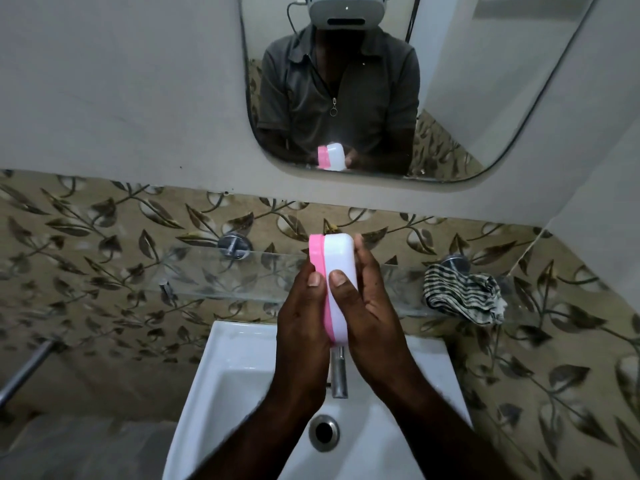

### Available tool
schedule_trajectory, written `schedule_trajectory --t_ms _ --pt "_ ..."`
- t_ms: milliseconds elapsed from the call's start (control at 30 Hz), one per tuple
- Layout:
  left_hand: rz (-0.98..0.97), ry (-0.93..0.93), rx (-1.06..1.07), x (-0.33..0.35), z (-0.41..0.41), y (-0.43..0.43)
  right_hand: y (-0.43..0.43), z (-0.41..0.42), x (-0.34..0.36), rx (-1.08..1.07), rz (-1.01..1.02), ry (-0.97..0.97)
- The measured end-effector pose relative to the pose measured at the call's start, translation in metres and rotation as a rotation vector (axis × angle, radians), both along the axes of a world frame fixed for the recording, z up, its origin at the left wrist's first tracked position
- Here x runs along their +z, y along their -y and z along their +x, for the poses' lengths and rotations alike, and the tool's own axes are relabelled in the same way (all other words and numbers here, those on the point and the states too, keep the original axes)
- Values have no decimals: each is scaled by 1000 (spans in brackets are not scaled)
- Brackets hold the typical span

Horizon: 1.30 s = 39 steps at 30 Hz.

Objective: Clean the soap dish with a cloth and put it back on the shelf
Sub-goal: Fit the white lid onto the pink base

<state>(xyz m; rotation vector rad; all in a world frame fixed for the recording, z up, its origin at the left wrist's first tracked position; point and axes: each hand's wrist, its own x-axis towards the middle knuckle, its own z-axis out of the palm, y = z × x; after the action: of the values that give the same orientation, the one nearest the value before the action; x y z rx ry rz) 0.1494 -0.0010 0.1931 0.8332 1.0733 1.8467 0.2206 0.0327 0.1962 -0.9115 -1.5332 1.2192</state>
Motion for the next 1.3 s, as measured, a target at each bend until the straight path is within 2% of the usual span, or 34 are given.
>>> schedule_trajectory --t_ms 333,700,933,1067,1167,1300 --pt "27 46 30 -7 -25 -2 -1 -14 9 4 -43 -107" --pt "109 70 -101 -6 -46 -4 -1 -15 21 44 -16 -111" --pt "106 97 -73 -7 -45 1 7 -26 11 89 24 65" --pt "54 128 -42 -9 -41 6 13 -36 2 48 53 72" --pt "-3 208 -90 -11 -50 5 13 -49 -3 -5 63 121" --pt "-63 342 -200 -9 -81 -1 13 -56 -1 105 102 328"
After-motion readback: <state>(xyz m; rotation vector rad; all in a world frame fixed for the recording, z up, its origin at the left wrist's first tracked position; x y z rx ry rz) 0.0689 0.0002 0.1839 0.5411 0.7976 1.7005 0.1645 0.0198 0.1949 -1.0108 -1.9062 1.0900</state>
